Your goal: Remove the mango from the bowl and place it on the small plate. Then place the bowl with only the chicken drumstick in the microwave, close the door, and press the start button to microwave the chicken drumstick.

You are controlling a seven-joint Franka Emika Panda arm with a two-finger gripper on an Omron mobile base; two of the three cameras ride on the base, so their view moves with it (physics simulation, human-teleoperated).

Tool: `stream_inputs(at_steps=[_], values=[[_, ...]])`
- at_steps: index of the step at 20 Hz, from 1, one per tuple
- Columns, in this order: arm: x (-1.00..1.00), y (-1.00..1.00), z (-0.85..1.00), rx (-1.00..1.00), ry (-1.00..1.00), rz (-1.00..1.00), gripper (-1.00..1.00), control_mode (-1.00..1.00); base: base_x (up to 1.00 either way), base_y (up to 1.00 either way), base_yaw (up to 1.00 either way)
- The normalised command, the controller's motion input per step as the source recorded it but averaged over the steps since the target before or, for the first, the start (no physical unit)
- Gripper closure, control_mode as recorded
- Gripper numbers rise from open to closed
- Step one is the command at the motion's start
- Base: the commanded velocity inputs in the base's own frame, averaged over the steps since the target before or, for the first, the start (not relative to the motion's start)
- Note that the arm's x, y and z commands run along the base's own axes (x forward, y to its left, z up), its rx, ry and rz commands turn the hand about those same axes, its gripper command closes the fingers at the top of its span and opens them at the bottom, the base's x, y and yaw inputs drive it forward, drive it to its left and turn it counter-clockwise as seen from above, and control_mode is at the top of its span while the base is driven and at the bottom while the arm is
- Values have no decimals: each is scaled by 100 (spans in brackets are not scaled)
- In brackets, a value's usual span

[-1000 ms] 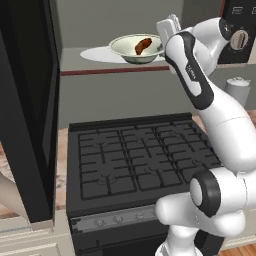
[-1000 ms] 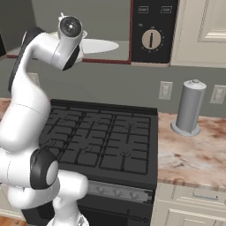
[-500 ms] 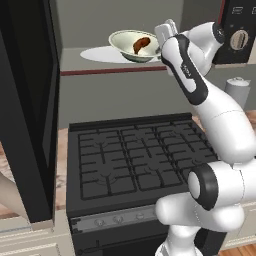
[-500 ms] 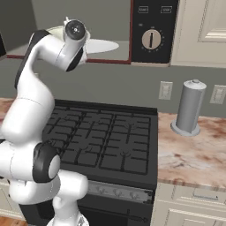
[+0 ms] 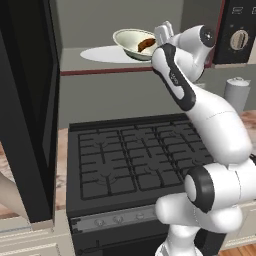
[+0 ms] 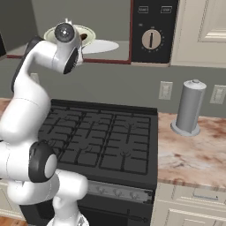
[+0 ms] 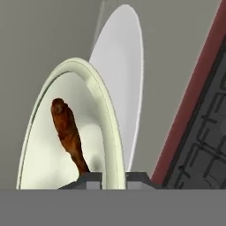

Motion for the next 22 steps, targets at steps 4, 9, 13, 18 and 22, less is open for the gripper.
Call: stream_inputs(at_steps=[4,9,13,18,22], values=[[0,0,18,0,-3,-4,-100,-100,0,0,0],[-24,-16,3,1,-17,0,-100,-100,0,0,0],[-81,-10,-2,0,-29,4,-100,-100,0,0,0],[-97,0,-9,0,-34,6,-100,-100,0,0,0],[-9,-1,-13,-2,0,1,-100,-100,0,0,0]])
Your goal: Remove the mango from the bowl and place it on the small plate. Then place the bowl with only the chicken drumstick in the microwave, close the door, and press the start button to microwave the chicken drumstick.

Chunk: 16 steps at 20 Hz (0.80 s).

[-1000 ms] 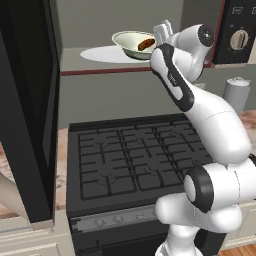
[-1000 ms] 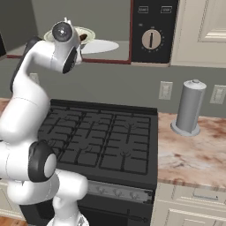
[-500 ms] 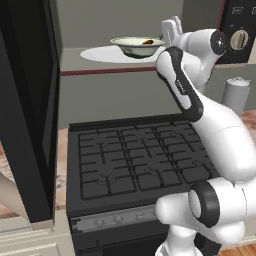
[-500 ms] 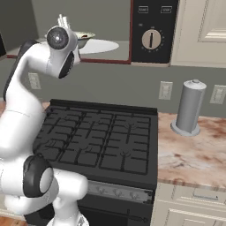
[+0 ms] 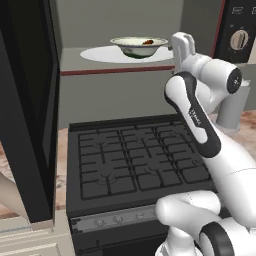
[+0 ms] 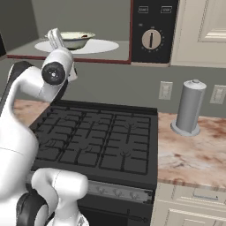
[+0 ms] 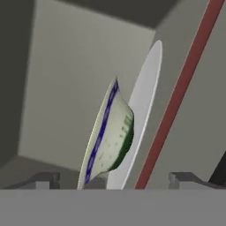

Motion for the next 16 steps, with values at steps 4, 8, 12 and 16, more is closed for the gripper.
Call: stream_inputs(at_steps=[4,8,12,16], values=[[-71,-2,-61,-20,-5,0,-100,-100,0,0,0],[-100,0,-26,-28,-21,0,-100,-100,0,0,0],[-100,3,0,-38,-32,0,-100,-100,0,0,0],[-89,19,0,-42,-34,0,-100,-100,0,0,0]])
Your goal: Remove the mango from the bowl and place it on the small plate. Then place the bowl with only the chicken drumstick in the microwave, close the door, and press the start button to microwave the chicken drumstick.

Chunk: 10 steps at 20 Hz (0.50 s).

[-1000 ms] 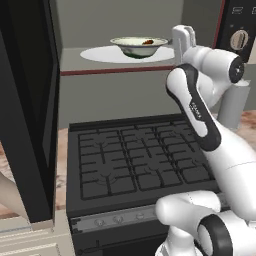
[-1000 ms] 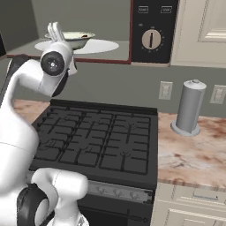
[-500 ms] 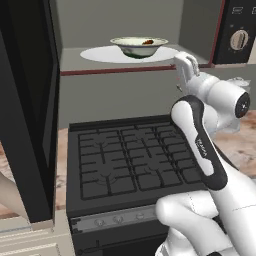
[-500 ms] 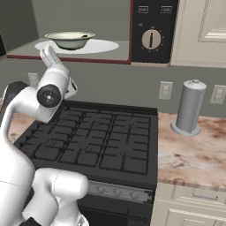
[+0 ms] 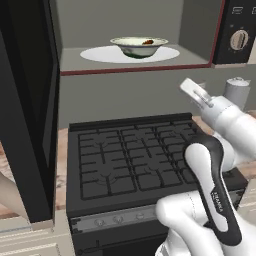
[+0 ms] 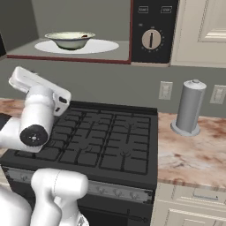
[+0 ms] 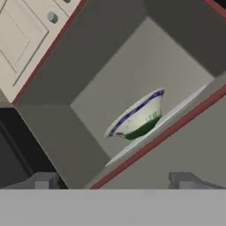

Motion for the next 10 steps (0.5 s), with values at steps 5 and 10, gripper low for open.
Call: stream_inputs(at_steps=[5,10], values=[[-69,35,0,-39,-28,0,-100,-100,0,0,0],[-56,67,0,-32,-20,-4,-100,-100,0,0,0]])
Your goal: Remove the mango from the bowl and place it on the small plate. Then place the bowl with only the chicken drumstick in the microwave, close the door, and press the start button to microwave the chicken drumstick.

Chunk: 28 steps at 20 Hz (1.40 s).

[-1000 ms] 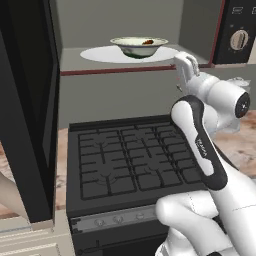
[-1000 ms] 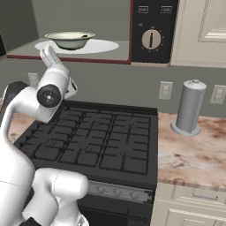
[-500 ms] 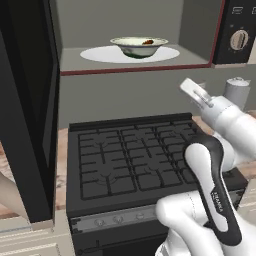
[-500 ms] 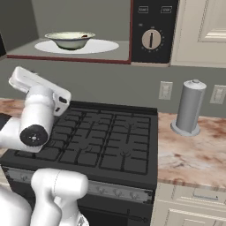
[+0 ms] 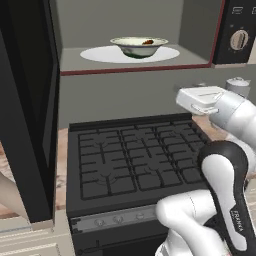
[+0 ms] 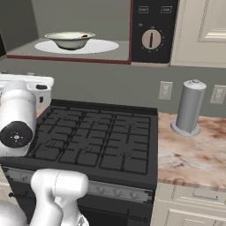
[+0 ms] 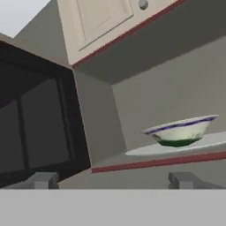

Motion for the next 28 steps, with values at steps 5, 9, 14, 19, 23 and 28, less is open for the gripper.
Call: stream_inputs(at_steps=[5,9,14,19,23,28], values=[[-12,98,-9,-32,-11,-4,-100,-100,0,0,0],[0,86,-34,-31,-8,-8,-100,-100,0,0,0],[0,69,-36,-26,-3,-14,-100,-100,0,0,0],[0,10,-19,-13,0,-1,-100,-100,0,0,0],[0,44,-18,-14,0,-8,-100,-100,0,0,0],[0,56,-10,-17,0,-23,-100,-100,0,0,0]])
